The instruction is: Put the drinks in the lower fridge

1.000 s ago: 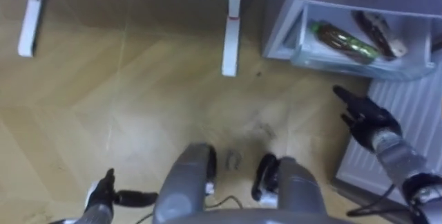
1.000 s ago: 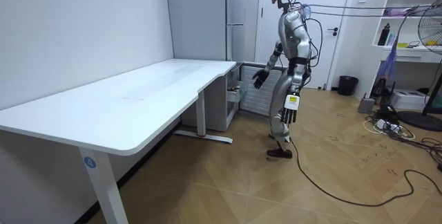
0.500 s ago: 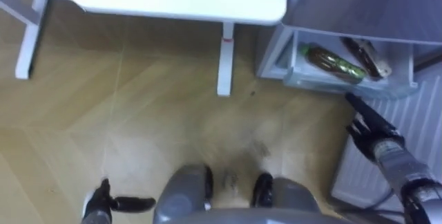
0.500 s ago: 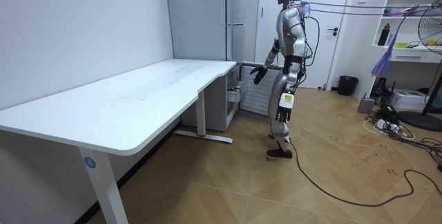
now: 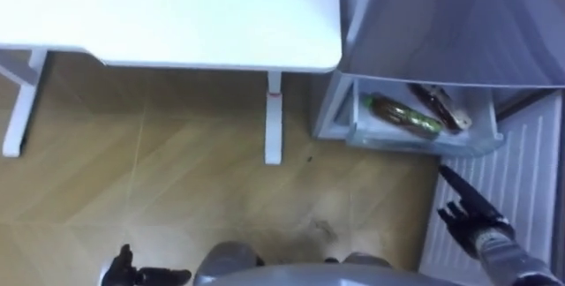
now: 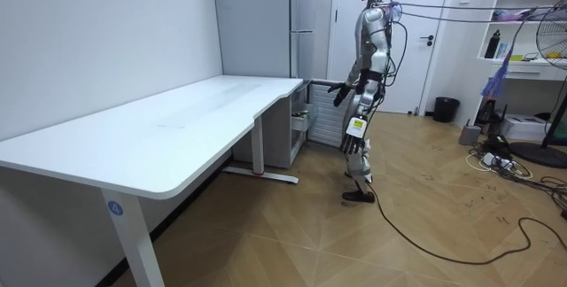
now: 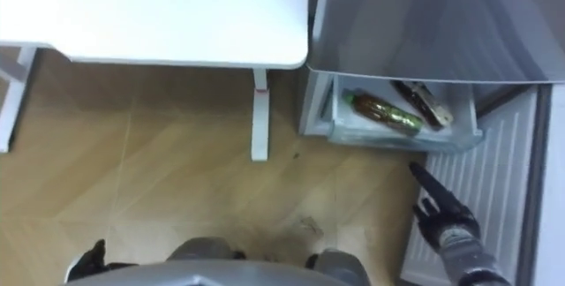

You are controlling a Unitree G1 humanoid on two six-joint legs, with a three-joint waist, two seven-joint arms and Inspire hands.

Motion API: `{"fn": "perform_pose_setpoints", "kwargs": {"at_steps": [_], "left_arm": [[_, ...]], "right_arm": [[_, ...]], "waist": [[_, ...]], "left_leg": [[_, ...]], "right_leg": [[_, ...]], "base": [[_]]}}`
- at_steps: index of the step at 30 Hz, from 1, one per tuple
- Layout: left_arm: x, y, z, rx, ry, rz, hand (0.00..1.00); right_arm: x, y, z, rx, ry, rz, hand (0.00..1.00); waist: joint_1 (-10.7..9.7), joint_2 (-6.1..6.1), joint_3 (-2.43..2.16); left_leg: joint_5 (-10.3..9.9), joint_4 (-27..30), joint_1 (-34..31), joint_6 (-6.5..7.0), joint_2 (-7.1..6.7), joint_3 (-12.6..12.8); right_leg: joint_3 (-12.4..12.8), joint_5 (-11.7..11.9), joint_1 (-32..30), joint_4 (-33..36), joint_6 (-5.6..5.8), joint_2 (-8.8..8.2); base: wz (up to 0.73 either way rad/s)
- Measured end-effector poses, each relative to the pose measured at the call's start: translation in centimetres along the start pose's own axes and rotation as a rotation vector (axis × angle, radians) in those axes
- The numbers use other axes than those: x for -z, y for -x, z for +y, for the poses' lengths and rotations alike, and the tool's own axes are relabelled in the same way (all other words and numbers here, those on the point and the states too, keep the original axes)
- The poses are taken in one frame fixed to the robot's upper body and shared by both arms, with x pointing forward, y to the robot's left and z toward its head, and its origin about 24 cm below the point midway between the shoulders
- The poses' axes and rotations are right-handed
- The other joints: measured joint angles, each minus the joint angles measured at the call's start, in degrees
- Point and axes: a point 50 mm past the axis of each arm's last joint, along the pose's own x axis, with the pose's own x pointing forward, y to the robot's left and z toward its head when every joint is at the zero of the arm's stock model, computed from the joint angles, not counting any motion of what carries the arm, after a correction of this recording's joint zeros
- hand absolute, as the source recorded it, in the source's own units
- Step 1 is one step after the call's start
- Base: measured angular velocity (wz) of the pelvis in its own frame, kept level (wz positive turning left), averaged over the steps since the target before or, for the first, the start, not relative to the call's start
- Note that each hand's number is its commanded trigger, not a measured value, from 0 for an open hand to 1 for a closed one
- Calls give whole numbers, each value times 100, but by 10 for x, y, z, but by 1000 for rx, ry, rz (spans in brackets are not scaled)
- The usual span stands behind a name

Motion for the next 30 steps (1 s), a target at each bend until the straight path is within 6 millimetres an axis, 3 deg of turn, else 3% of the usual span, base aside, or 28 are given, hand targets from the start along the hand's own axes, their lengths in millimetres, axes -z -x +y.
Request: {"fn": "perform_pose_setpoints", "kwargs": {"at_steps": [6,10,14,16,21,24,25,30], "left_arm": [[4,0,0,15,-28,12,0],[8,0,1,9,-36,30,0],[14,1,1,11,-37,65,0],[15,1,0,14,-36,79,0],[16,1,0,14,-11,94,0],[16,1,-2,19,-12,106,0],[16,0,-2,19,-12,110,0],[19,2,-9,33,-13,119,0]], "right_arm": [[0,1,-1,-2,-18,-6,0],[5,0,1,-5,-39,2,0],[7,0,2,6,-22,8,0],[6,-1,5,-1,-22,6,0],[6,-2,11,-19,-15,2,0],[3,-5,22,-47,-1,-2,0],[3,-6,25,-53,0,-3,0],[0,-6,28,-61,21,-21,0]], "waist": [[-39,189,48],[-41,235,37],[-4,281,10],[31,259,-22],[67,244,-19],[73,216,12],[59,211,50],[72,223,59]], "left_leg": [[-214,537,-193,101,91,-51],[-230,758,-406,137,88,-45],[-194,833,-568,118,94,-43],[-140,834,-695,77,102,-44],[-67,883,-975,-37,103,-129],[-115,1129,-1253,-151,138,-179],[-132,1223,-1334,-182,143,-238],[-79,1109,-1312,-313,209,-199]], "right_leg": [[0,17,-86,290,32,-11],[152,31,-329,361,81,-3],[177,19,-535,480,61,-10],[167,-35,-697,550,10,-10],[79,-242,-1017,782,-127,-1],[34,-442,-1313,1155,-232,-12],[-20,-536,-1357,1299,-270,-32],[-89,-633,-1386,1366,-411,-65]], "base": [[-3],[-4],[-2],[0],[8],[10],[22],[6]]}}
